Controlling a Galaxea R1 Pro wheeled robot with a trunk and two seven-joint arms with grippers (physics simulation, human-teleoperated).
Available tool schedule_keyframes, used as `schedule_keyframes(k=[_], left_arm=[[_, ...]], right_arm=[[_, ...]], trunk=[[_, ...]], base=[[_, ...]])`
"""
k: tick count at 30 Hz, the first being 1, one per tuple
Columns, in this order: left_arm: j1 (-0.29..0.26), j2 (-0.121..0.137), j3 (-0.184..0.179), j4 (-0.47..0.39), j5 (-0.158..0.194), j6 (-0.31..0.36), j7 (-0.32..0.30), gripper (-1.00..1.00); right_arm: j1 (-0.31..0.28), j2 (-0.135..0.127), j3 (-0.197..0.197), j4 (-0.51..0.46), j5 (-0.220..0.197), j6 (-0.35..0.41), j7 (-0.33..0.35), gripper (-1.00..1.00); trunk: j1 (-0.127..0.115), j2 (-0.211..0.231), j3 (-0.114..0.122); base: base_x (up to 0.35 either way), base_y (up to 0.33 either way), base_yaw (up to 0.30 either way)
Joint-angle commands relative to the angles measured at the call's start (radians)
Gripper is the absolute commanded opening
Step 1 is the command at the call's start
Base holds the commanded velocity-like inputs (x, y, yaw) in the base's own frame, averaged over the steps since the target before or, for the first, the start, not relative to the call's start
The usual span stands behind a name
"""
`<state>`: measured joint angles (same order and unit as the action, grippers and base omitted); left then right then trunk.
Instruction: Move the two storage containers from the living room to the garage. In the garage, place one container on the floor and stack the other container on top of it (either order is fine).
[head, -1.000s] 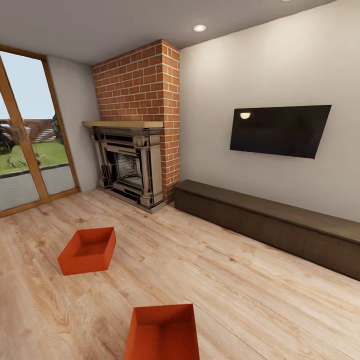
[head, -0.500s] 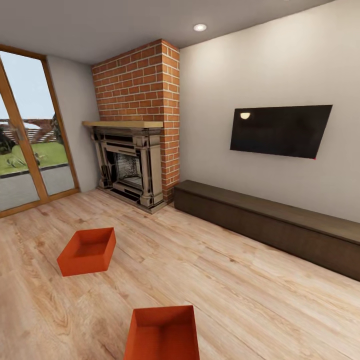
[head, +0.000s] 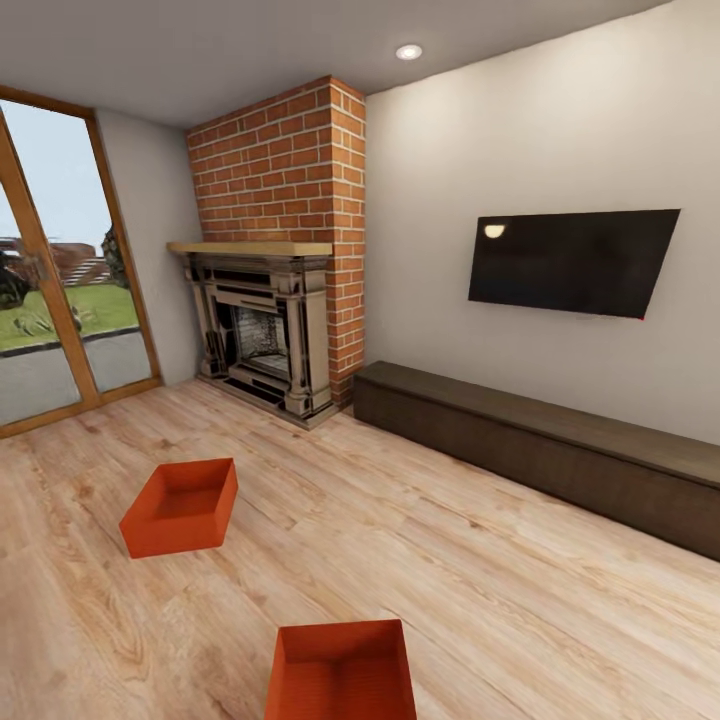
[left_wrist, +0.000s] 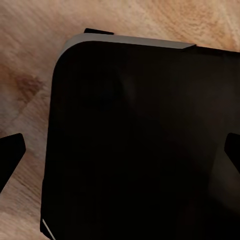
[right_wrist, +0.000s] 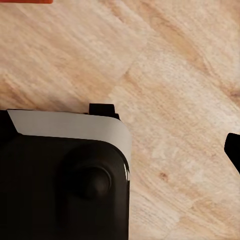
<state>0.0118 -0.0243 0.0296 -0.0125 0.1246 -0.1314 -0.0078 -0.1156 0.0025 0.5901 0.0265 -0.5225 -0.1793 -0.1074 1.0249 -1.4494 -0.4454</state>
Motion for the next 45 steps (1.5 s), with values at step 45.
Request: schedule_keyframes(k=[45], left_arm=[[0.000,0.001,0.003,-0.001,0.007,-0.002,-0.001,1.00]], right_arm=[[-0.001,-0.001,0.008,0.003,-0.008,-0.005,0.000,1.00]], trunk=[[0.000,0.000,-0.001]], base=[[0.015,0.011,0.032]])
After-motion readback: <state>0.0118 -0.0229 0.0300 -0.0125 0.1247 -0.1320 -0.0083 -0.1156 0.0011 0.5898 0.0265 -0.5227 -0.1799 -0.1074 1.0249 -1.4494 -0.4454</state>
